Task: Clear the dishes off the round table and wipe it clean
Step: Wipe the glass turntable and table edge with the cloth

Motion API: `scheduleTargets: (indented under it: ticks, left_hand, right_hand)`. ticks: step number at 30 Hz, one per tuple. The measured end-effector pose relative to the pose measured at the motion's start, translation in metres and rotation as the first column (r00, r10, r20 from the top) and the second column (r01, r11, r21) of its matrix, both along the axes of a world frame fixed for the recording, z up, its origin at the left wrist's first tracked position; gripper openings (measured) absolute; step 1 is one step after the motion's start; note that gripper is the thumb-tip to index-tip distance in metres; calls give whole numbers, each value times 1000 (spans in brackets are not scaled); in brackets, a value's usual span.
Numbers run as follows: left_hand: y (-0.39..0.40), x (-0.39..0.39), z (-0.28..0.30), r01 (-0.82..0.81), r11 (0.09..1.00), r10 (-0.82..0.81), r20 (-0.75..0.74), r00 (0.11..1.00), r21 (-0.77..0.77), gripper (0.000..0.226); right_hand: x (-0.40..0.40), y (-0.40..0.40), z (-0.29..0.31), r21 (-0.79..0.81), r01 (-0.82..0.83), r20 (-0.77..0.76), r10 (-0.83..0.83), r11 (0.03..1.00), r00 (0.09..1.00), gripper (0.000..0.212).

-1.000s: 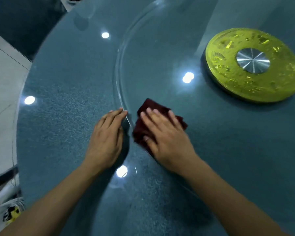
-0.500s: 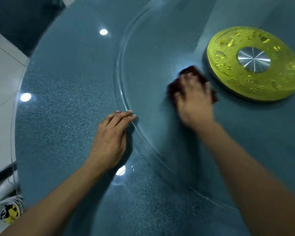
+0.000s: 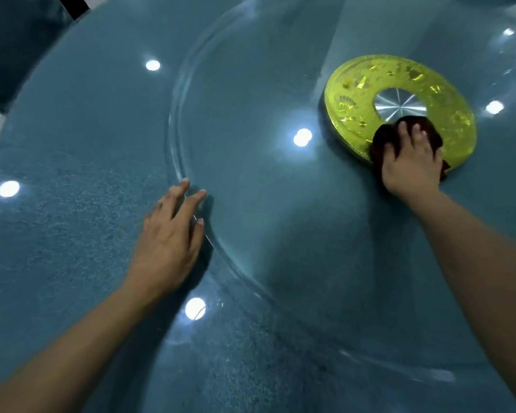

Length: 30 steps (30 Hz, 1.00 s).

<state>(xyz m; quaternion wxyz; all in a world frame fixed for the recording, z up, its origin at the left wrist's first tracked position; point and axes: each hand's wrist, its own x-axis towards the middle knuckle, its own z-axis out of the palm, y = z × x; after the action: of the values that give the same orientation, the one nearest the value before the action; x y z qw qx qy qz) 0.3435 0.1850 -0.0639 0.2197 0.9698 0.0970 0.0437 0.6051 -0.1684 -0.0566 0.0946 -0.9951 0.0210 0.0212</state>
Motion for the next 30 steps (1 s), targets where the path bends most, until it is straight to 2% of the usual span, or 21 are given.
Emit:
scheduleTargets:
  ticks: [2,3,5,7,9,11,12,13,14,15,17,18,21,23,25,27,30]
  left_hand:
    - [1,1,-2,11,1000,-11,-15,1000,-4,50]
    - [0,0,-3,23,1000,-23,-13,1000,-8,52]
    - [-5,-5,-3,27,999,-28,-6,1000,-18,56]
    - [-10,-11,-5,16,1000,-16,-6,1000,-10,58]
    - [-14,-15,-6,13,1000,-13,-3,1000,-1,58]
    - [-15,-19,-7,19,1000,-19,14,1000,7,55]
    - [-16,-21,-8,20,1000,-20,22,1000,9,54]
    - [-18,-23,-9,20,1000,-20,30,999,10,53]
    - [-20,-25,-10,17,1000,-18,39,999,12,53]
    - [-21,-28,-11,15,1000,-16,47,999,15,52]
    - [-26,-31,-10,19,999,-22,71,997,35,52]
    - [-27,-33,-8,29,998,-34,89,995,57,51]
    - [-30,-38,-3,80,991,-96,147,984,107,47]
    - [-35,-44,-1,111,991,-123,167,978,80,47]
    - [-39,-48,1,132,991,-136,181,974,37,45]
    - [-43,-49,3,152,988,-151,201,968,9,40]
    - [-43,-40,8,91,994,-75,222,972,-62,31]
  right_hand:
    - [-1,7,1,-12,36,-3,-36,999,999,70]
    - [-12,23,0,-11,-18,23,18,1000,1000,71]
    - [-55,68,-5,-17,-239,120,240,971,963,69]
    - [-117,117,-11,-22,-527,163,523,850,837,64]
    - [-176,149,-11,-49,-743,127,742,668,659,62]
    - [-198,153,-9,-61,-853,96,854,518,512,61]
    - [-189,146,-9,-64,-875,92,876,480,474,61]
    - [-171,134,-10,-66,-866,96,867,495,488,61]
    - [-148,120,-11,-58,-825,105,825,562,555,61]
    - [-121,103,-13,-50,-743,126,742,668,658,61]
    - [-61,58,-13,-48,-475,135,477,878,868,63]
    - [-35,35,-12,-58,-338,119,343,939,932,65]
    - [16,-8,-3,-51,-59,9,59,997,998,65]
    - [23,-3,-1,-35,26,-12,-26,999,1000,65]
    - [8,27,-5,-15,-26,28,27,1000,999,67]
    - [-30,71,-8,-17,-198,97,198,980,975,69]
    - [-112,143,-15,-22,-505,188,500,863,845,63]
